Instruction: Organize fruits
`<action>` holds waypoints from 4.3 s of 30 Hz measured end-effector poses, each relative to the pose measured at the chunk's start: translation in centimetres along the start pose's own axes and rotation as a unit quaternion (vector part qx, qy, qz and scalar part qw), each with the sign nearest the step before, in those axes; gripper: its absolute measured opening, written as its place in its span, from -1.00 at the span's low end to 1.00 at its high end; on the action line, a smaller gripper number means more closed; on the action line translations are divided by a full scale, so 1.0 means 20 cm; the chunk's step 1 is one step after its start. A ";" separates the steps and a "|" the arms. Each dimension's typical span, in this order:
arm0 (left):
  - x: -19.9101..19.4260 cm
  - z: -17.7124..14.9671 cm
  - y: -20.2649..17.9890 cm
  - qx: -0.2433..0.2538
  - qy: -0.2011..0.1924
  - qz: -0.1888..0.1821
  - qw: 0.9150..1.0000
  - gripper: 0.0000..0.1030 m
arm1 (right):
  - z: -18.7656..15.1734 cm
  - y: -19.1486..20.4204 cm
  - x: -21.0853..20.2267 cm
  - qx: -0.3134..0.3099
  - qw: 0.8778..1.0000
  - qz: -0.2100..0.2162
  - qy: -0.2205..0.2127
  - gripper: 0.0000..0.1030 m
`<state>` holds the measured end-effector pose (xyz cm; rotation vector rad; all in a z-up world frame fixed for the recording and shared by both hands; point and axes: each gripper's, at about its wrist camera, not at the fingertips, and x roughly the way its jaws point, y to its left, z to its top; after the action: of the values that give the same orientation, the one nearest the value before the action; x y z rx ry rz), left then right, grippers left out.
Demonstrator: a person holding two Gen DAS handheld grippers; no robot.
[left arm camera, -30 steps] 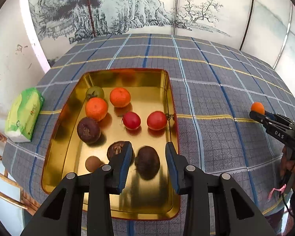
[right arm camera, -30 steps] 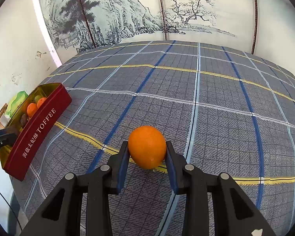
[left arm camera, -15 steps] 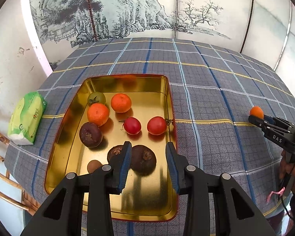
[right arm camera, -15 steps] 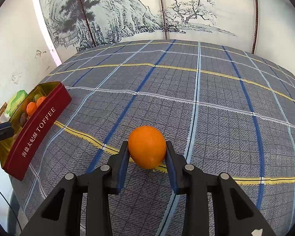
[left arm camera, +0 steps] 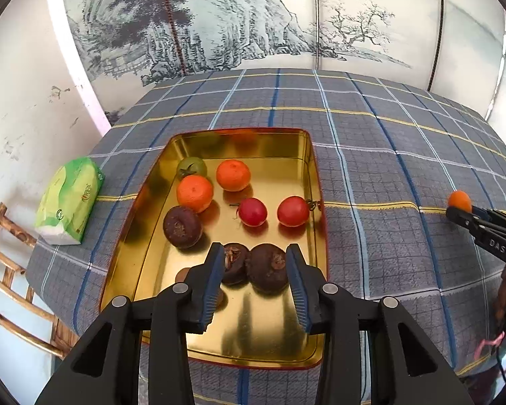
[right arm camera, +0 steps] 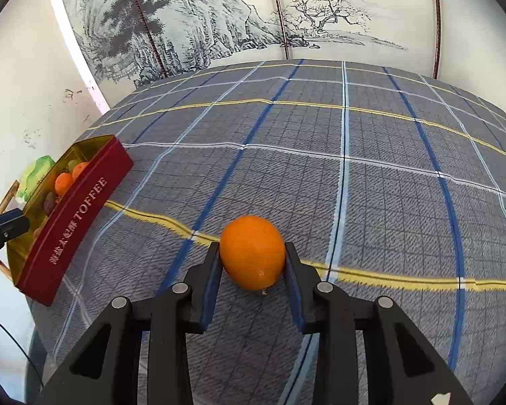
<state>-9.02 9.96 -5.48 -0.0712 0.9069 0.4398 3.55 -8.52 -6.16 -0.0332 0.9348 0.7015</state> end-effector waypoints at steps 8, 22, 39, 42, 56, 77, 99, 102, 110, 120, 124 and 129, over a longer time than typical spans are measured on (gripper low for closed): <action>-0.03 -0.03 0.06 -0.023 -0.008 -0.001 1.000 -0.23 | -0.01 0.08 -0.13 0.010 0.999 0.038 -0.009 -0.37; -0.10 -0.11 0.24 -0.057 -0.027 0.033 0.997 0.07 | 0.09 0.44 -0.28 -0.050 0.993 0.101 -0.026 -0.37; -0.11 -0.14 0.35 -0.068 -0.037 0.049 0.996 0.27 | 0.21 0.79 -0.20 -0.099 0.985 0.143 -0.011 -0.37; -0.11 -0.14 0.35 -0.067 -0.038 0.050 0.996 0.28 | 0.24 0.84 -0.17 -0.103 0.984 0.146 -0.008 -0.37; -0.09 -0.15 0.42 -0.065 -0.034 0.059 0.996 0.28 | 0.30 0.99 -0.02 -0.111 0.981 0.160 0.013 -0.37; -0.02 -0.18 0.52 -0.078 -0.024 0.063 0.995 0.28 | 0.32 1.11 0.18 -0.112 0.980 0.158 0.052 -0.36; -0.03 -0.21 0.62 -0.097 -0.035 0.072 0.992 0.44 | 0.31 1.20 0.32 -0.115 0.980 0.148 0.065 -0.36; -0.03 -0.20 0.62 -0.093 -0.041 0.071 0.992 0.46 | 0.31 1.20 0.33 -0.114 0.980 0.148 0.066 -0.35; -0.07 -0.19 0.61 -0.093 -0.052 0.065 0.992 0.51 | 0.32 1.20 0.34 -0.109 0.981 0.151 0.055 -0.32; -0.15 -0.17 0.58 -0.087 -0.080 0.062 0.991 0.54 | 0.33 1.17 0.11 -0.111 0.984 0.139 -0.031 -0.19; -0.23 -0.15 0.55 -0.086 -0.104 0.067 0.989 0.60 | 0.26 1.14 -0.08 -0.131 0.981 0.093 -0.105 0.19; -0.33 -0.12 0.50 -0.078 -0.135 0.086 0.984 0.76 | 0.16 1.10 -0.29 -0.146 0.971 0.042 -0.186 0.64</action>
<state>-18.37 16.23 -0.71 -0.0749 0.6115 0.6647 -8.91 6.56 5.95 -0.1195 0.4710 0.8850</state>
